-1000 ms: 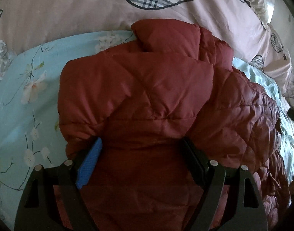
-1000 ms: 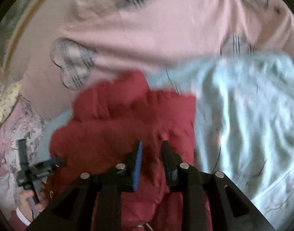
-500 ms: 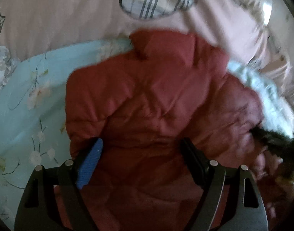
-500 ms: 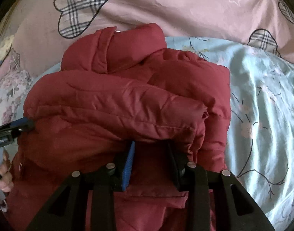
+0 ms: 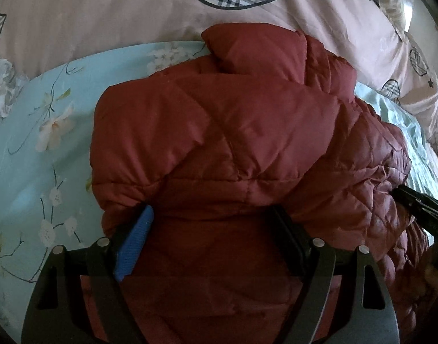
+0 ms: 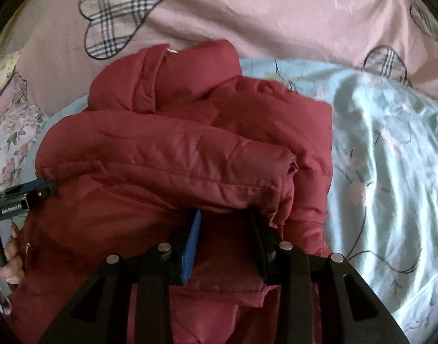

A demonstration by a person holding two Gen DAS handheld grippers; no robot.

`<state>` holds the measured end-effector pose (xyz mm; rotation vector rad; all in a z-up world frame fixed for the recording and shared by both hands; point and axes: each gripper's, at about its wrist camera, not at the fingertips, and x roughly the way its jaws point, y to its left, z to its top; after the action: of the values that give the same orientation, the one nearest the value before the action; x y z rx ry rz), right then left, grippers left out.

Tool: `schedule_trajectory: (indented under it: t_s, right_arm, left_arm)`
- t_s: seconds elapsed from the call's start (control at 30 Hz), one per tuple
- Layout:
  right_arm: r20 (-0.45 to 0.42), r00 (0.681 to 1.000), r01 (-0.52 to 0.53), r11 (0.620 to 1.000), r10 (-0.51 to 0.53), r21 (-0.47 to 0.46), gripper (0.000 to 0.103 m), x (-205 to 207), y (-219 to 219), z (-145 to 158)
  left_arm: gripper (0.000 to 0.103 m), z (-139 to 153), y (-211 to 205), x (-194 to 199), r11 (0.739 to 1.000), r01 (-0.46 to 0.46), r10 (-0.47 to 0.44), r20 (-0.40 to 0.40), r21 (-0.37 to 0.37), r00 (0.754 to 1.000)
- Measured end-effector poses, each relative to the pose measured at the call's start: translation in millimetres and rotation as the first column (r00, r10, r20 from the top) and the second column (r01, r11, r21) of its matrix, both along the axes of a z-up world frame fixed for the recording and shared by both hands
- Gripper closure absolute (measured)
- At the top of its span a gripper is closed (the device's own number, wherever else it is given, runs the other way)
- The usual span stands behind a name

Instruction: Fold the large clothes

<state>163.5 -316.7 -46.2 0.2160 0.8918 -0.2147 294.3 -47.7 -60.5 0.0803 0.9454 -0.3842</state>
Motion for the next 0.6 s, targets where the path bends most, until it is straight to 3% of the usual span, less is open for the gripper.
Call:
schedule_trajectory:
  t_s: [0.6]
  right_arm:
    - [-0.035,0.999,0.006,0.999,-0.005,0.037,0.068,6,-5,-2]
  left_arm:
    - [0.020,-3,6,2,0.999,-0.023,0.024,-0.034,0.029,0.999]
